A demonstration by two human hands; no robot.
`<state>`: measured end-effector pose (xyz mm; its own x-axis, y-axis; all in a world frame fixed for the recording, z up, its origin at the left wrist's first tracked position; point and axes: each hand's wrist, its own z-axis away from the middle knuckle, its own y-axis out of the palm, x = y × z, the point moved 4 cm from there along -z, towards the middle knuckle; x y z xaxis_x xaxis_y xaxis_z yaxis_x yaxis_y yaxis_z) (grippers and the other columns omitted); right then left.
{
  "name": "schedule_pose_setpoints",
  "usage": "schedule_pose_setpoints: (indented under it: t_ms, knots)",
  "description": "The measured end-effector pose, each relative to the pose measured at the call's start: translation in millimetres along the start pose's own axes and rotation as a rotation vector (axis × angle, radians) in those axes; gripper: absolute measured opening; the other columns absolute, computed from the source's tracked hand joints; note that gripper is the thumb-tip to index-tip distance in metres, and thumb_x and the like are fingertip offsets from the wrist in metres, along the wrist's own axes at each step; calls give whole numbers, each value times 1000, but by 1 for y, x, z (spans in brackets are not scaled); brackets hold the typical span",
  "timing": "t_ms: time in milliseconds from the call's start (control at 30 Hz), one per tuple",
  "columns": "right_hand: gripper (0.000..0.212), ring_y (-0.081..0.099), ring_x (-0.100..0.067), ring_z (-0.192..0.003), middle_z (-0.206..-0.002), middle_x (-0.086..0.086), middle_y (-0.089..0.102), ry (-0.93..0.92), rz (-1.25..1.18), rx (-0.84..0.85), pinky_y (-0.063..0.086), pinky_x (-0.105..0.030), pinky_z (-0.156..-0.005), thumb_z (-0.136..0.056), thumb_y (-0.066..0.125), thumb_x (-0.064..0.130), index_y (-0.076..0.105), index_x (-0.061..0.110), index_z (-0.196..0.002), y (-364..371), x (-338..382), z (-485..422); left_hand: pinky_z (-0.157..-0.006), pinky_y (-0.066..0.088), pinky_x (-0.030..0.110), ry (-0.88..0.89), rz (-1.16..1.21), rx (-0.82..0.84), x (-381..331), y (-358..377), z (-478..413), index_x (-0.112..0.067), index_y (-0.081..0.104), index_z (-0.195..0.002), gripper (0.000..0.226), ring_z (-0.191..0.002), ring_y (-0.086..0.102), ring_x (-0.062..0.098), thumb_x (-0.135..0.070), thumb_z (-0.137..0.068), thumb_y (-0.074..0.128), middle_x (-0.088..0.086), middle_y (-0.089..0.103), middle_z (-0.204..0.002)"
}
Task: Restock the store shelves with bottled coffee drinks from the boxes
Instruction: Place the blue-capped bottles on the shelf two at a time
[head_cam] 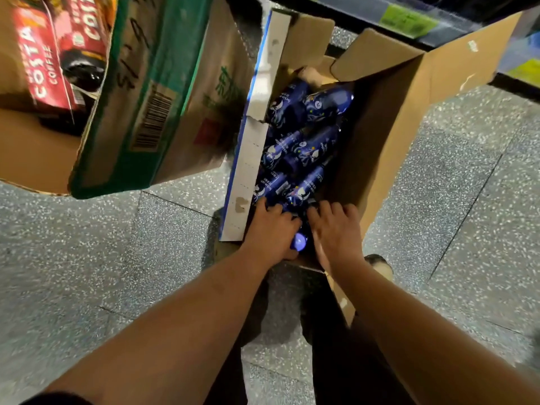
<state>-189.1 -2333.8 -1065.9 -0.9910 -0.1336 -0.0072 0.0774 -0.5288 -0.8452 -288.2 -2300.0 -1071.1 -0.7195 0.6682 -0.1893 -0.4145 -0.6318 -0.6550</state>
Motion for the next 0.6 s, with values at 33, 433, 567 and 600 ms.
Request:
schedule_pose_setpoints:
  t_ms: [33,433,567,600]
  knots:
    - [23,57,-22,-71,-81,-1,58,5,2,7,37,-34,-69,-66,62,28,58,23,-88,2,0,-1,-110,15,52,8,0,2,0,0,-2,-21,51,-124,57,-118,47,26,-51,-78,63,2,59,-120]
    - [43,55,-31,-59,-72,-11,54,115,-410,-77,33,-29,-56,-42,82,15,57,8,-77,-30,-27,18,-102,30,36,5,112,-77,-14,-14,30,-10,40,-120,46,-110,48,26,-39,-87,56,8,48,-117]
    - [40,54,-35,-77,-88,-16,54,256,-715,-171,33,-30,-66,-58,78,10,59,1,-92,-78,-41,47,-100,32,34,18,199,-145,-23,-51,61,-11,37,-124,43,-115,42,25,-31,-89,53,9,42,-123]
    - [40,53,-34,-83,-93,-14,54,286,-745,-179,33,-29,-69,-61,77,13,59,2,-96,-96,-44,53,-101,31,34,13,235,-164,-24,-67,70,-10,37,-125,45,-116,41,25,-31,-89,54,9,42,-124]
